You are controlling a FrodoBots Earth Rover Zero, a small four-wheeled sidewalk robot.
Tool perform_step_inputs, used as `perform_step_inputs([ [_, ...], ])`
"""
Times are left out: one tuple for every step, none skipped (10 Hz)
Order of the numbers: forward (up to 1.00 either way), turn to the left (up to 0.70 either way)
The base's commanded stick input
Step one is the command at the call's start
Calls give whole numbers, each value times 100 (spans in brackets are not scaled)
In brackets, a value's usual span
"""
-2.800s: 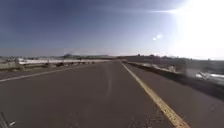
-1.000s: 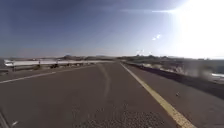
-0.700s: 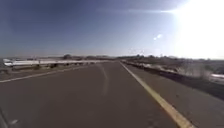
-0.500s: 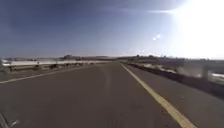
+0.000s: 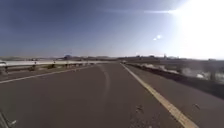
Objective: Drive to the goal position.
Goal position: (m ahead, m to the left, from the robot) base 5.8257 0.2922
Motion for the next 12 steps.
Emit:
perform_step_inputs([
  [70,-8],
  [70,-1],
  [70,0],
  [70,0],
  [70,0],
  [70,0],
  [70,0],
  [70,0],
  [70,0],
  [70,0],
  [70,0],
  [70,0],
])
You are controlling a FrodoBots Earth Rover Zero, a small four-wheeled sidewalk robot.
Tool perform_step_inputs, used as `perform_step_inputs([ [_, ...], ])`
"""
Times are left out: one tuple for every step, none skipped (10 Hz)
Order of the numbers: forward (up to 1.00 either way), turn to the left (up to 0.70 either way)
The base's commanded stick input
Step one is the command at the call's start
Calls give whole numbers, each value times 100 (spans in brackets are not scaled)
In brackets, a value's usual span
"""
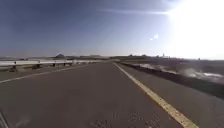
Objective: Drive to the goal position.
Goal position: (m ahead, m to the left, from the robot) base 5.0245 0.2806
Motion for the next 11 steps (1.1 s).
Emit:
perform_step_inputs([
  [70,0],
  [70,0],
  [70,0],
  [70,0],
  [70,0],
  [70,0],
  [70,0],
  [70,0],
  [70,0],
  [70,0],
  [70,0],
])
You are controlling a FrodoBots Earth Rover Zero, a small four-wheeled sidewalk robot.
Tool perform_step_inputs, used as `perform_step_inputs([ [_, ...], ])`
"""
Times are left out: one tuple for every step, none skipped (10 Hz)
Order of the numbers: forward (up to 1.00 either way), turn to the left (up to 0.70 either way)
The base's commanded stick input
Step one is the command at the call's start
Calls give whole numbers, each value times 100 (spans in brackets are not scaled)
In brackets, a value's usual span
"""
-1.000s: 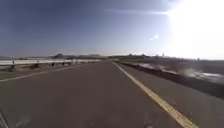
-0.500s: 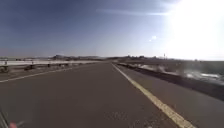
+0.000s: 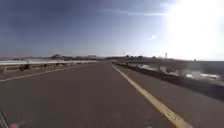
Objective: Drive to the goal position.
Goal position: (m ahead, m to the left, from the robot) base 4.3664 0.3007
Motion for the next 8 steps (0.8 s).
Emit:
perform_step_inputs([
  [70,0],
  [70,0],
  [70,0],
  [70,0],
  [70,0],
  [70,0],
  [70,0],
  [70,0],
])
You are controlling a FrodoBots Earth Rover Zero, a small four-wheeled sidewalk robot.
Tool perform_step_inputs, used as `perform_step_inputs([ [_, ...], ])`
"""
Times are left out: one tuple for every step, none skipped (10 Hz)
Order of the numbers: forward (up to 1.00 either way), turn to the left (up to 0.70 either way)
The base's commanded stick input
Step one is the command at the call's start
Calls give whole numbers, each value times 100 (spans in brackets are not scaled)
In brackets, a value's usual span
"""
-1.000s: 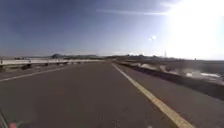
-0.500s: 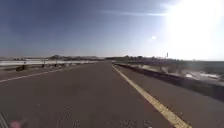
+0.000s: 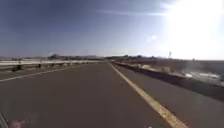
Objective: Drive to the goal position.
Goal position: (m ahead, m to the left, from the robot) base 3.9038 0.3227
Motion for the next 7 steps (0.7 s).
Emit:
perform_step_inputs([
  [70,0],
  [70,0],
  [70,0],
  [70,0],
  [70,0],
  [70,0],
  [70,0],
])
